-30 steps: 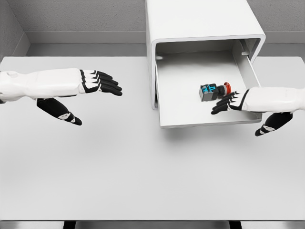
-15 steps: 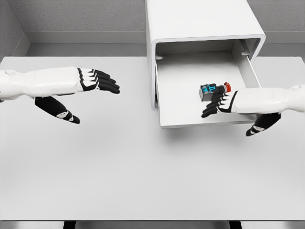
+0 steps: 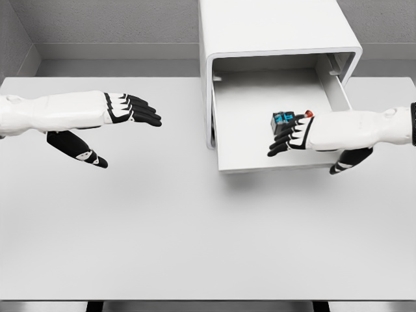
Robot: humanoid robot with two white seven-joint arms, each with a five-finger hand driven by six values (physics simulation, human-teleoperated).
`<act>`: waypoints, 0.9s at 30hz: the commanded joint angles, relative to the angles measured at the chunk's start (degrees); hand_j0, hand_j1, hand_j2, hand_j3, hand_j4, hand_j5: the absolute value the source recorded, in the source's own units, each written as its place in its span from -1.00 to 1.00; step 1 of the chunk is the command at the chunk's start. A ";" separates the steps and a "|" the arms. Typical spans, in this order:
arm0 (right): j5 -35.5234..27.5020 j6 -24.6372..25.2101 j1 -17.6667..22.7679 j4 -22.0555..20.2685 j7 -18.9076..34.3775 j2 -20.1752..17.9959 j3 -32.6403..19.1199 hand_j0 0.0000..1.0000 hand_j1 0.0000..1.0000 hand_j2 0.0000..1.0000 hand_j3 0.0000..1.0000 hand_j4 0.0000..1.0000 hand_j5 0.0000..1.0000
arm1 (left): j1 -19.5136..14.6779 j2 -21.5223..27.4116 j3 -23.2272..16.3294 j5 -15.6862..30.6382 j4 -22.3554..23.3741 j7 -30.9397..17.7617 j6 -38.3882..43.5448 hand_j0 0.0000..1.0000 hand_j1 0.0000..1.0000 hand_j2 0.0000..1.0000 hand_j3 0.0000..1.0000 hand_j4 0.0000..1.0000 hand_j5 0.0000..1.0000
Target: Slide open multi-storey tabletop storage cabinets and put open load switch and slide close multi-storey tabletop storage cabinets
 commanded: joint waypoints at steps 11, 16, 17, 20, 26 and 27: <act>3.49 0.14 -3.25 8.50 -0.03 7.20 -1.15 1.00 1.00 1.00 1.00 1.00 1.00 | 0.00 -0.19 -0.18 0.19 2.02 0.03 0.17 1.00 1.00 1.00 1.00 1.00 1.00; 5.07 0.14 -4.92 13.95 -0.03 11.86 -1.15 1.00 1.00 1.00 1.00 1.00 1.00 | -0.18 -0.02 0.17 0.63 1.93 0.03 0.17 1.00 1.00 1.00 1.00 1.00 1.00; 5.43 0.14 -4.75 12.90 -0.03 11.68 -1.06 1.00 1.00 1.00 1.00 1.00 1.00 | -0.09 0.07 0.17 0.63 2.02 0.03 0.17 1.00 1.00 1.00 1.00 1.00 1.00; 5.43 0.14 -4.22 2.79 -0.29 7.47 -0.97 1.00 1.00 1.00 1.00 1.00 1.00 | 0.00 0.07 0.17 0.63 1.93 0.03 0.17 1.00 1.00 1.00 1.00 1.00 1.00; 5.25 0.14 2.11 0.76 -1.43 2.28 -0.80 1.00 1.00 1.00 1.00 1.00 1.00 | -0.09 -0.02 0.17 0.63 1.93 0.03 0.17 1.00 1.00 1.00 1.00 1.00 1.00; 5.16 0.14 3.87 0.94 -1.43 0.00 -0.80 1.00 1.00 1.00 1.00 1.00 1.00 | -0.09 0.07 0.17 0.54 1.93 0.03 0.17 1.00 1.00 1.00 1.00 1.00 1.00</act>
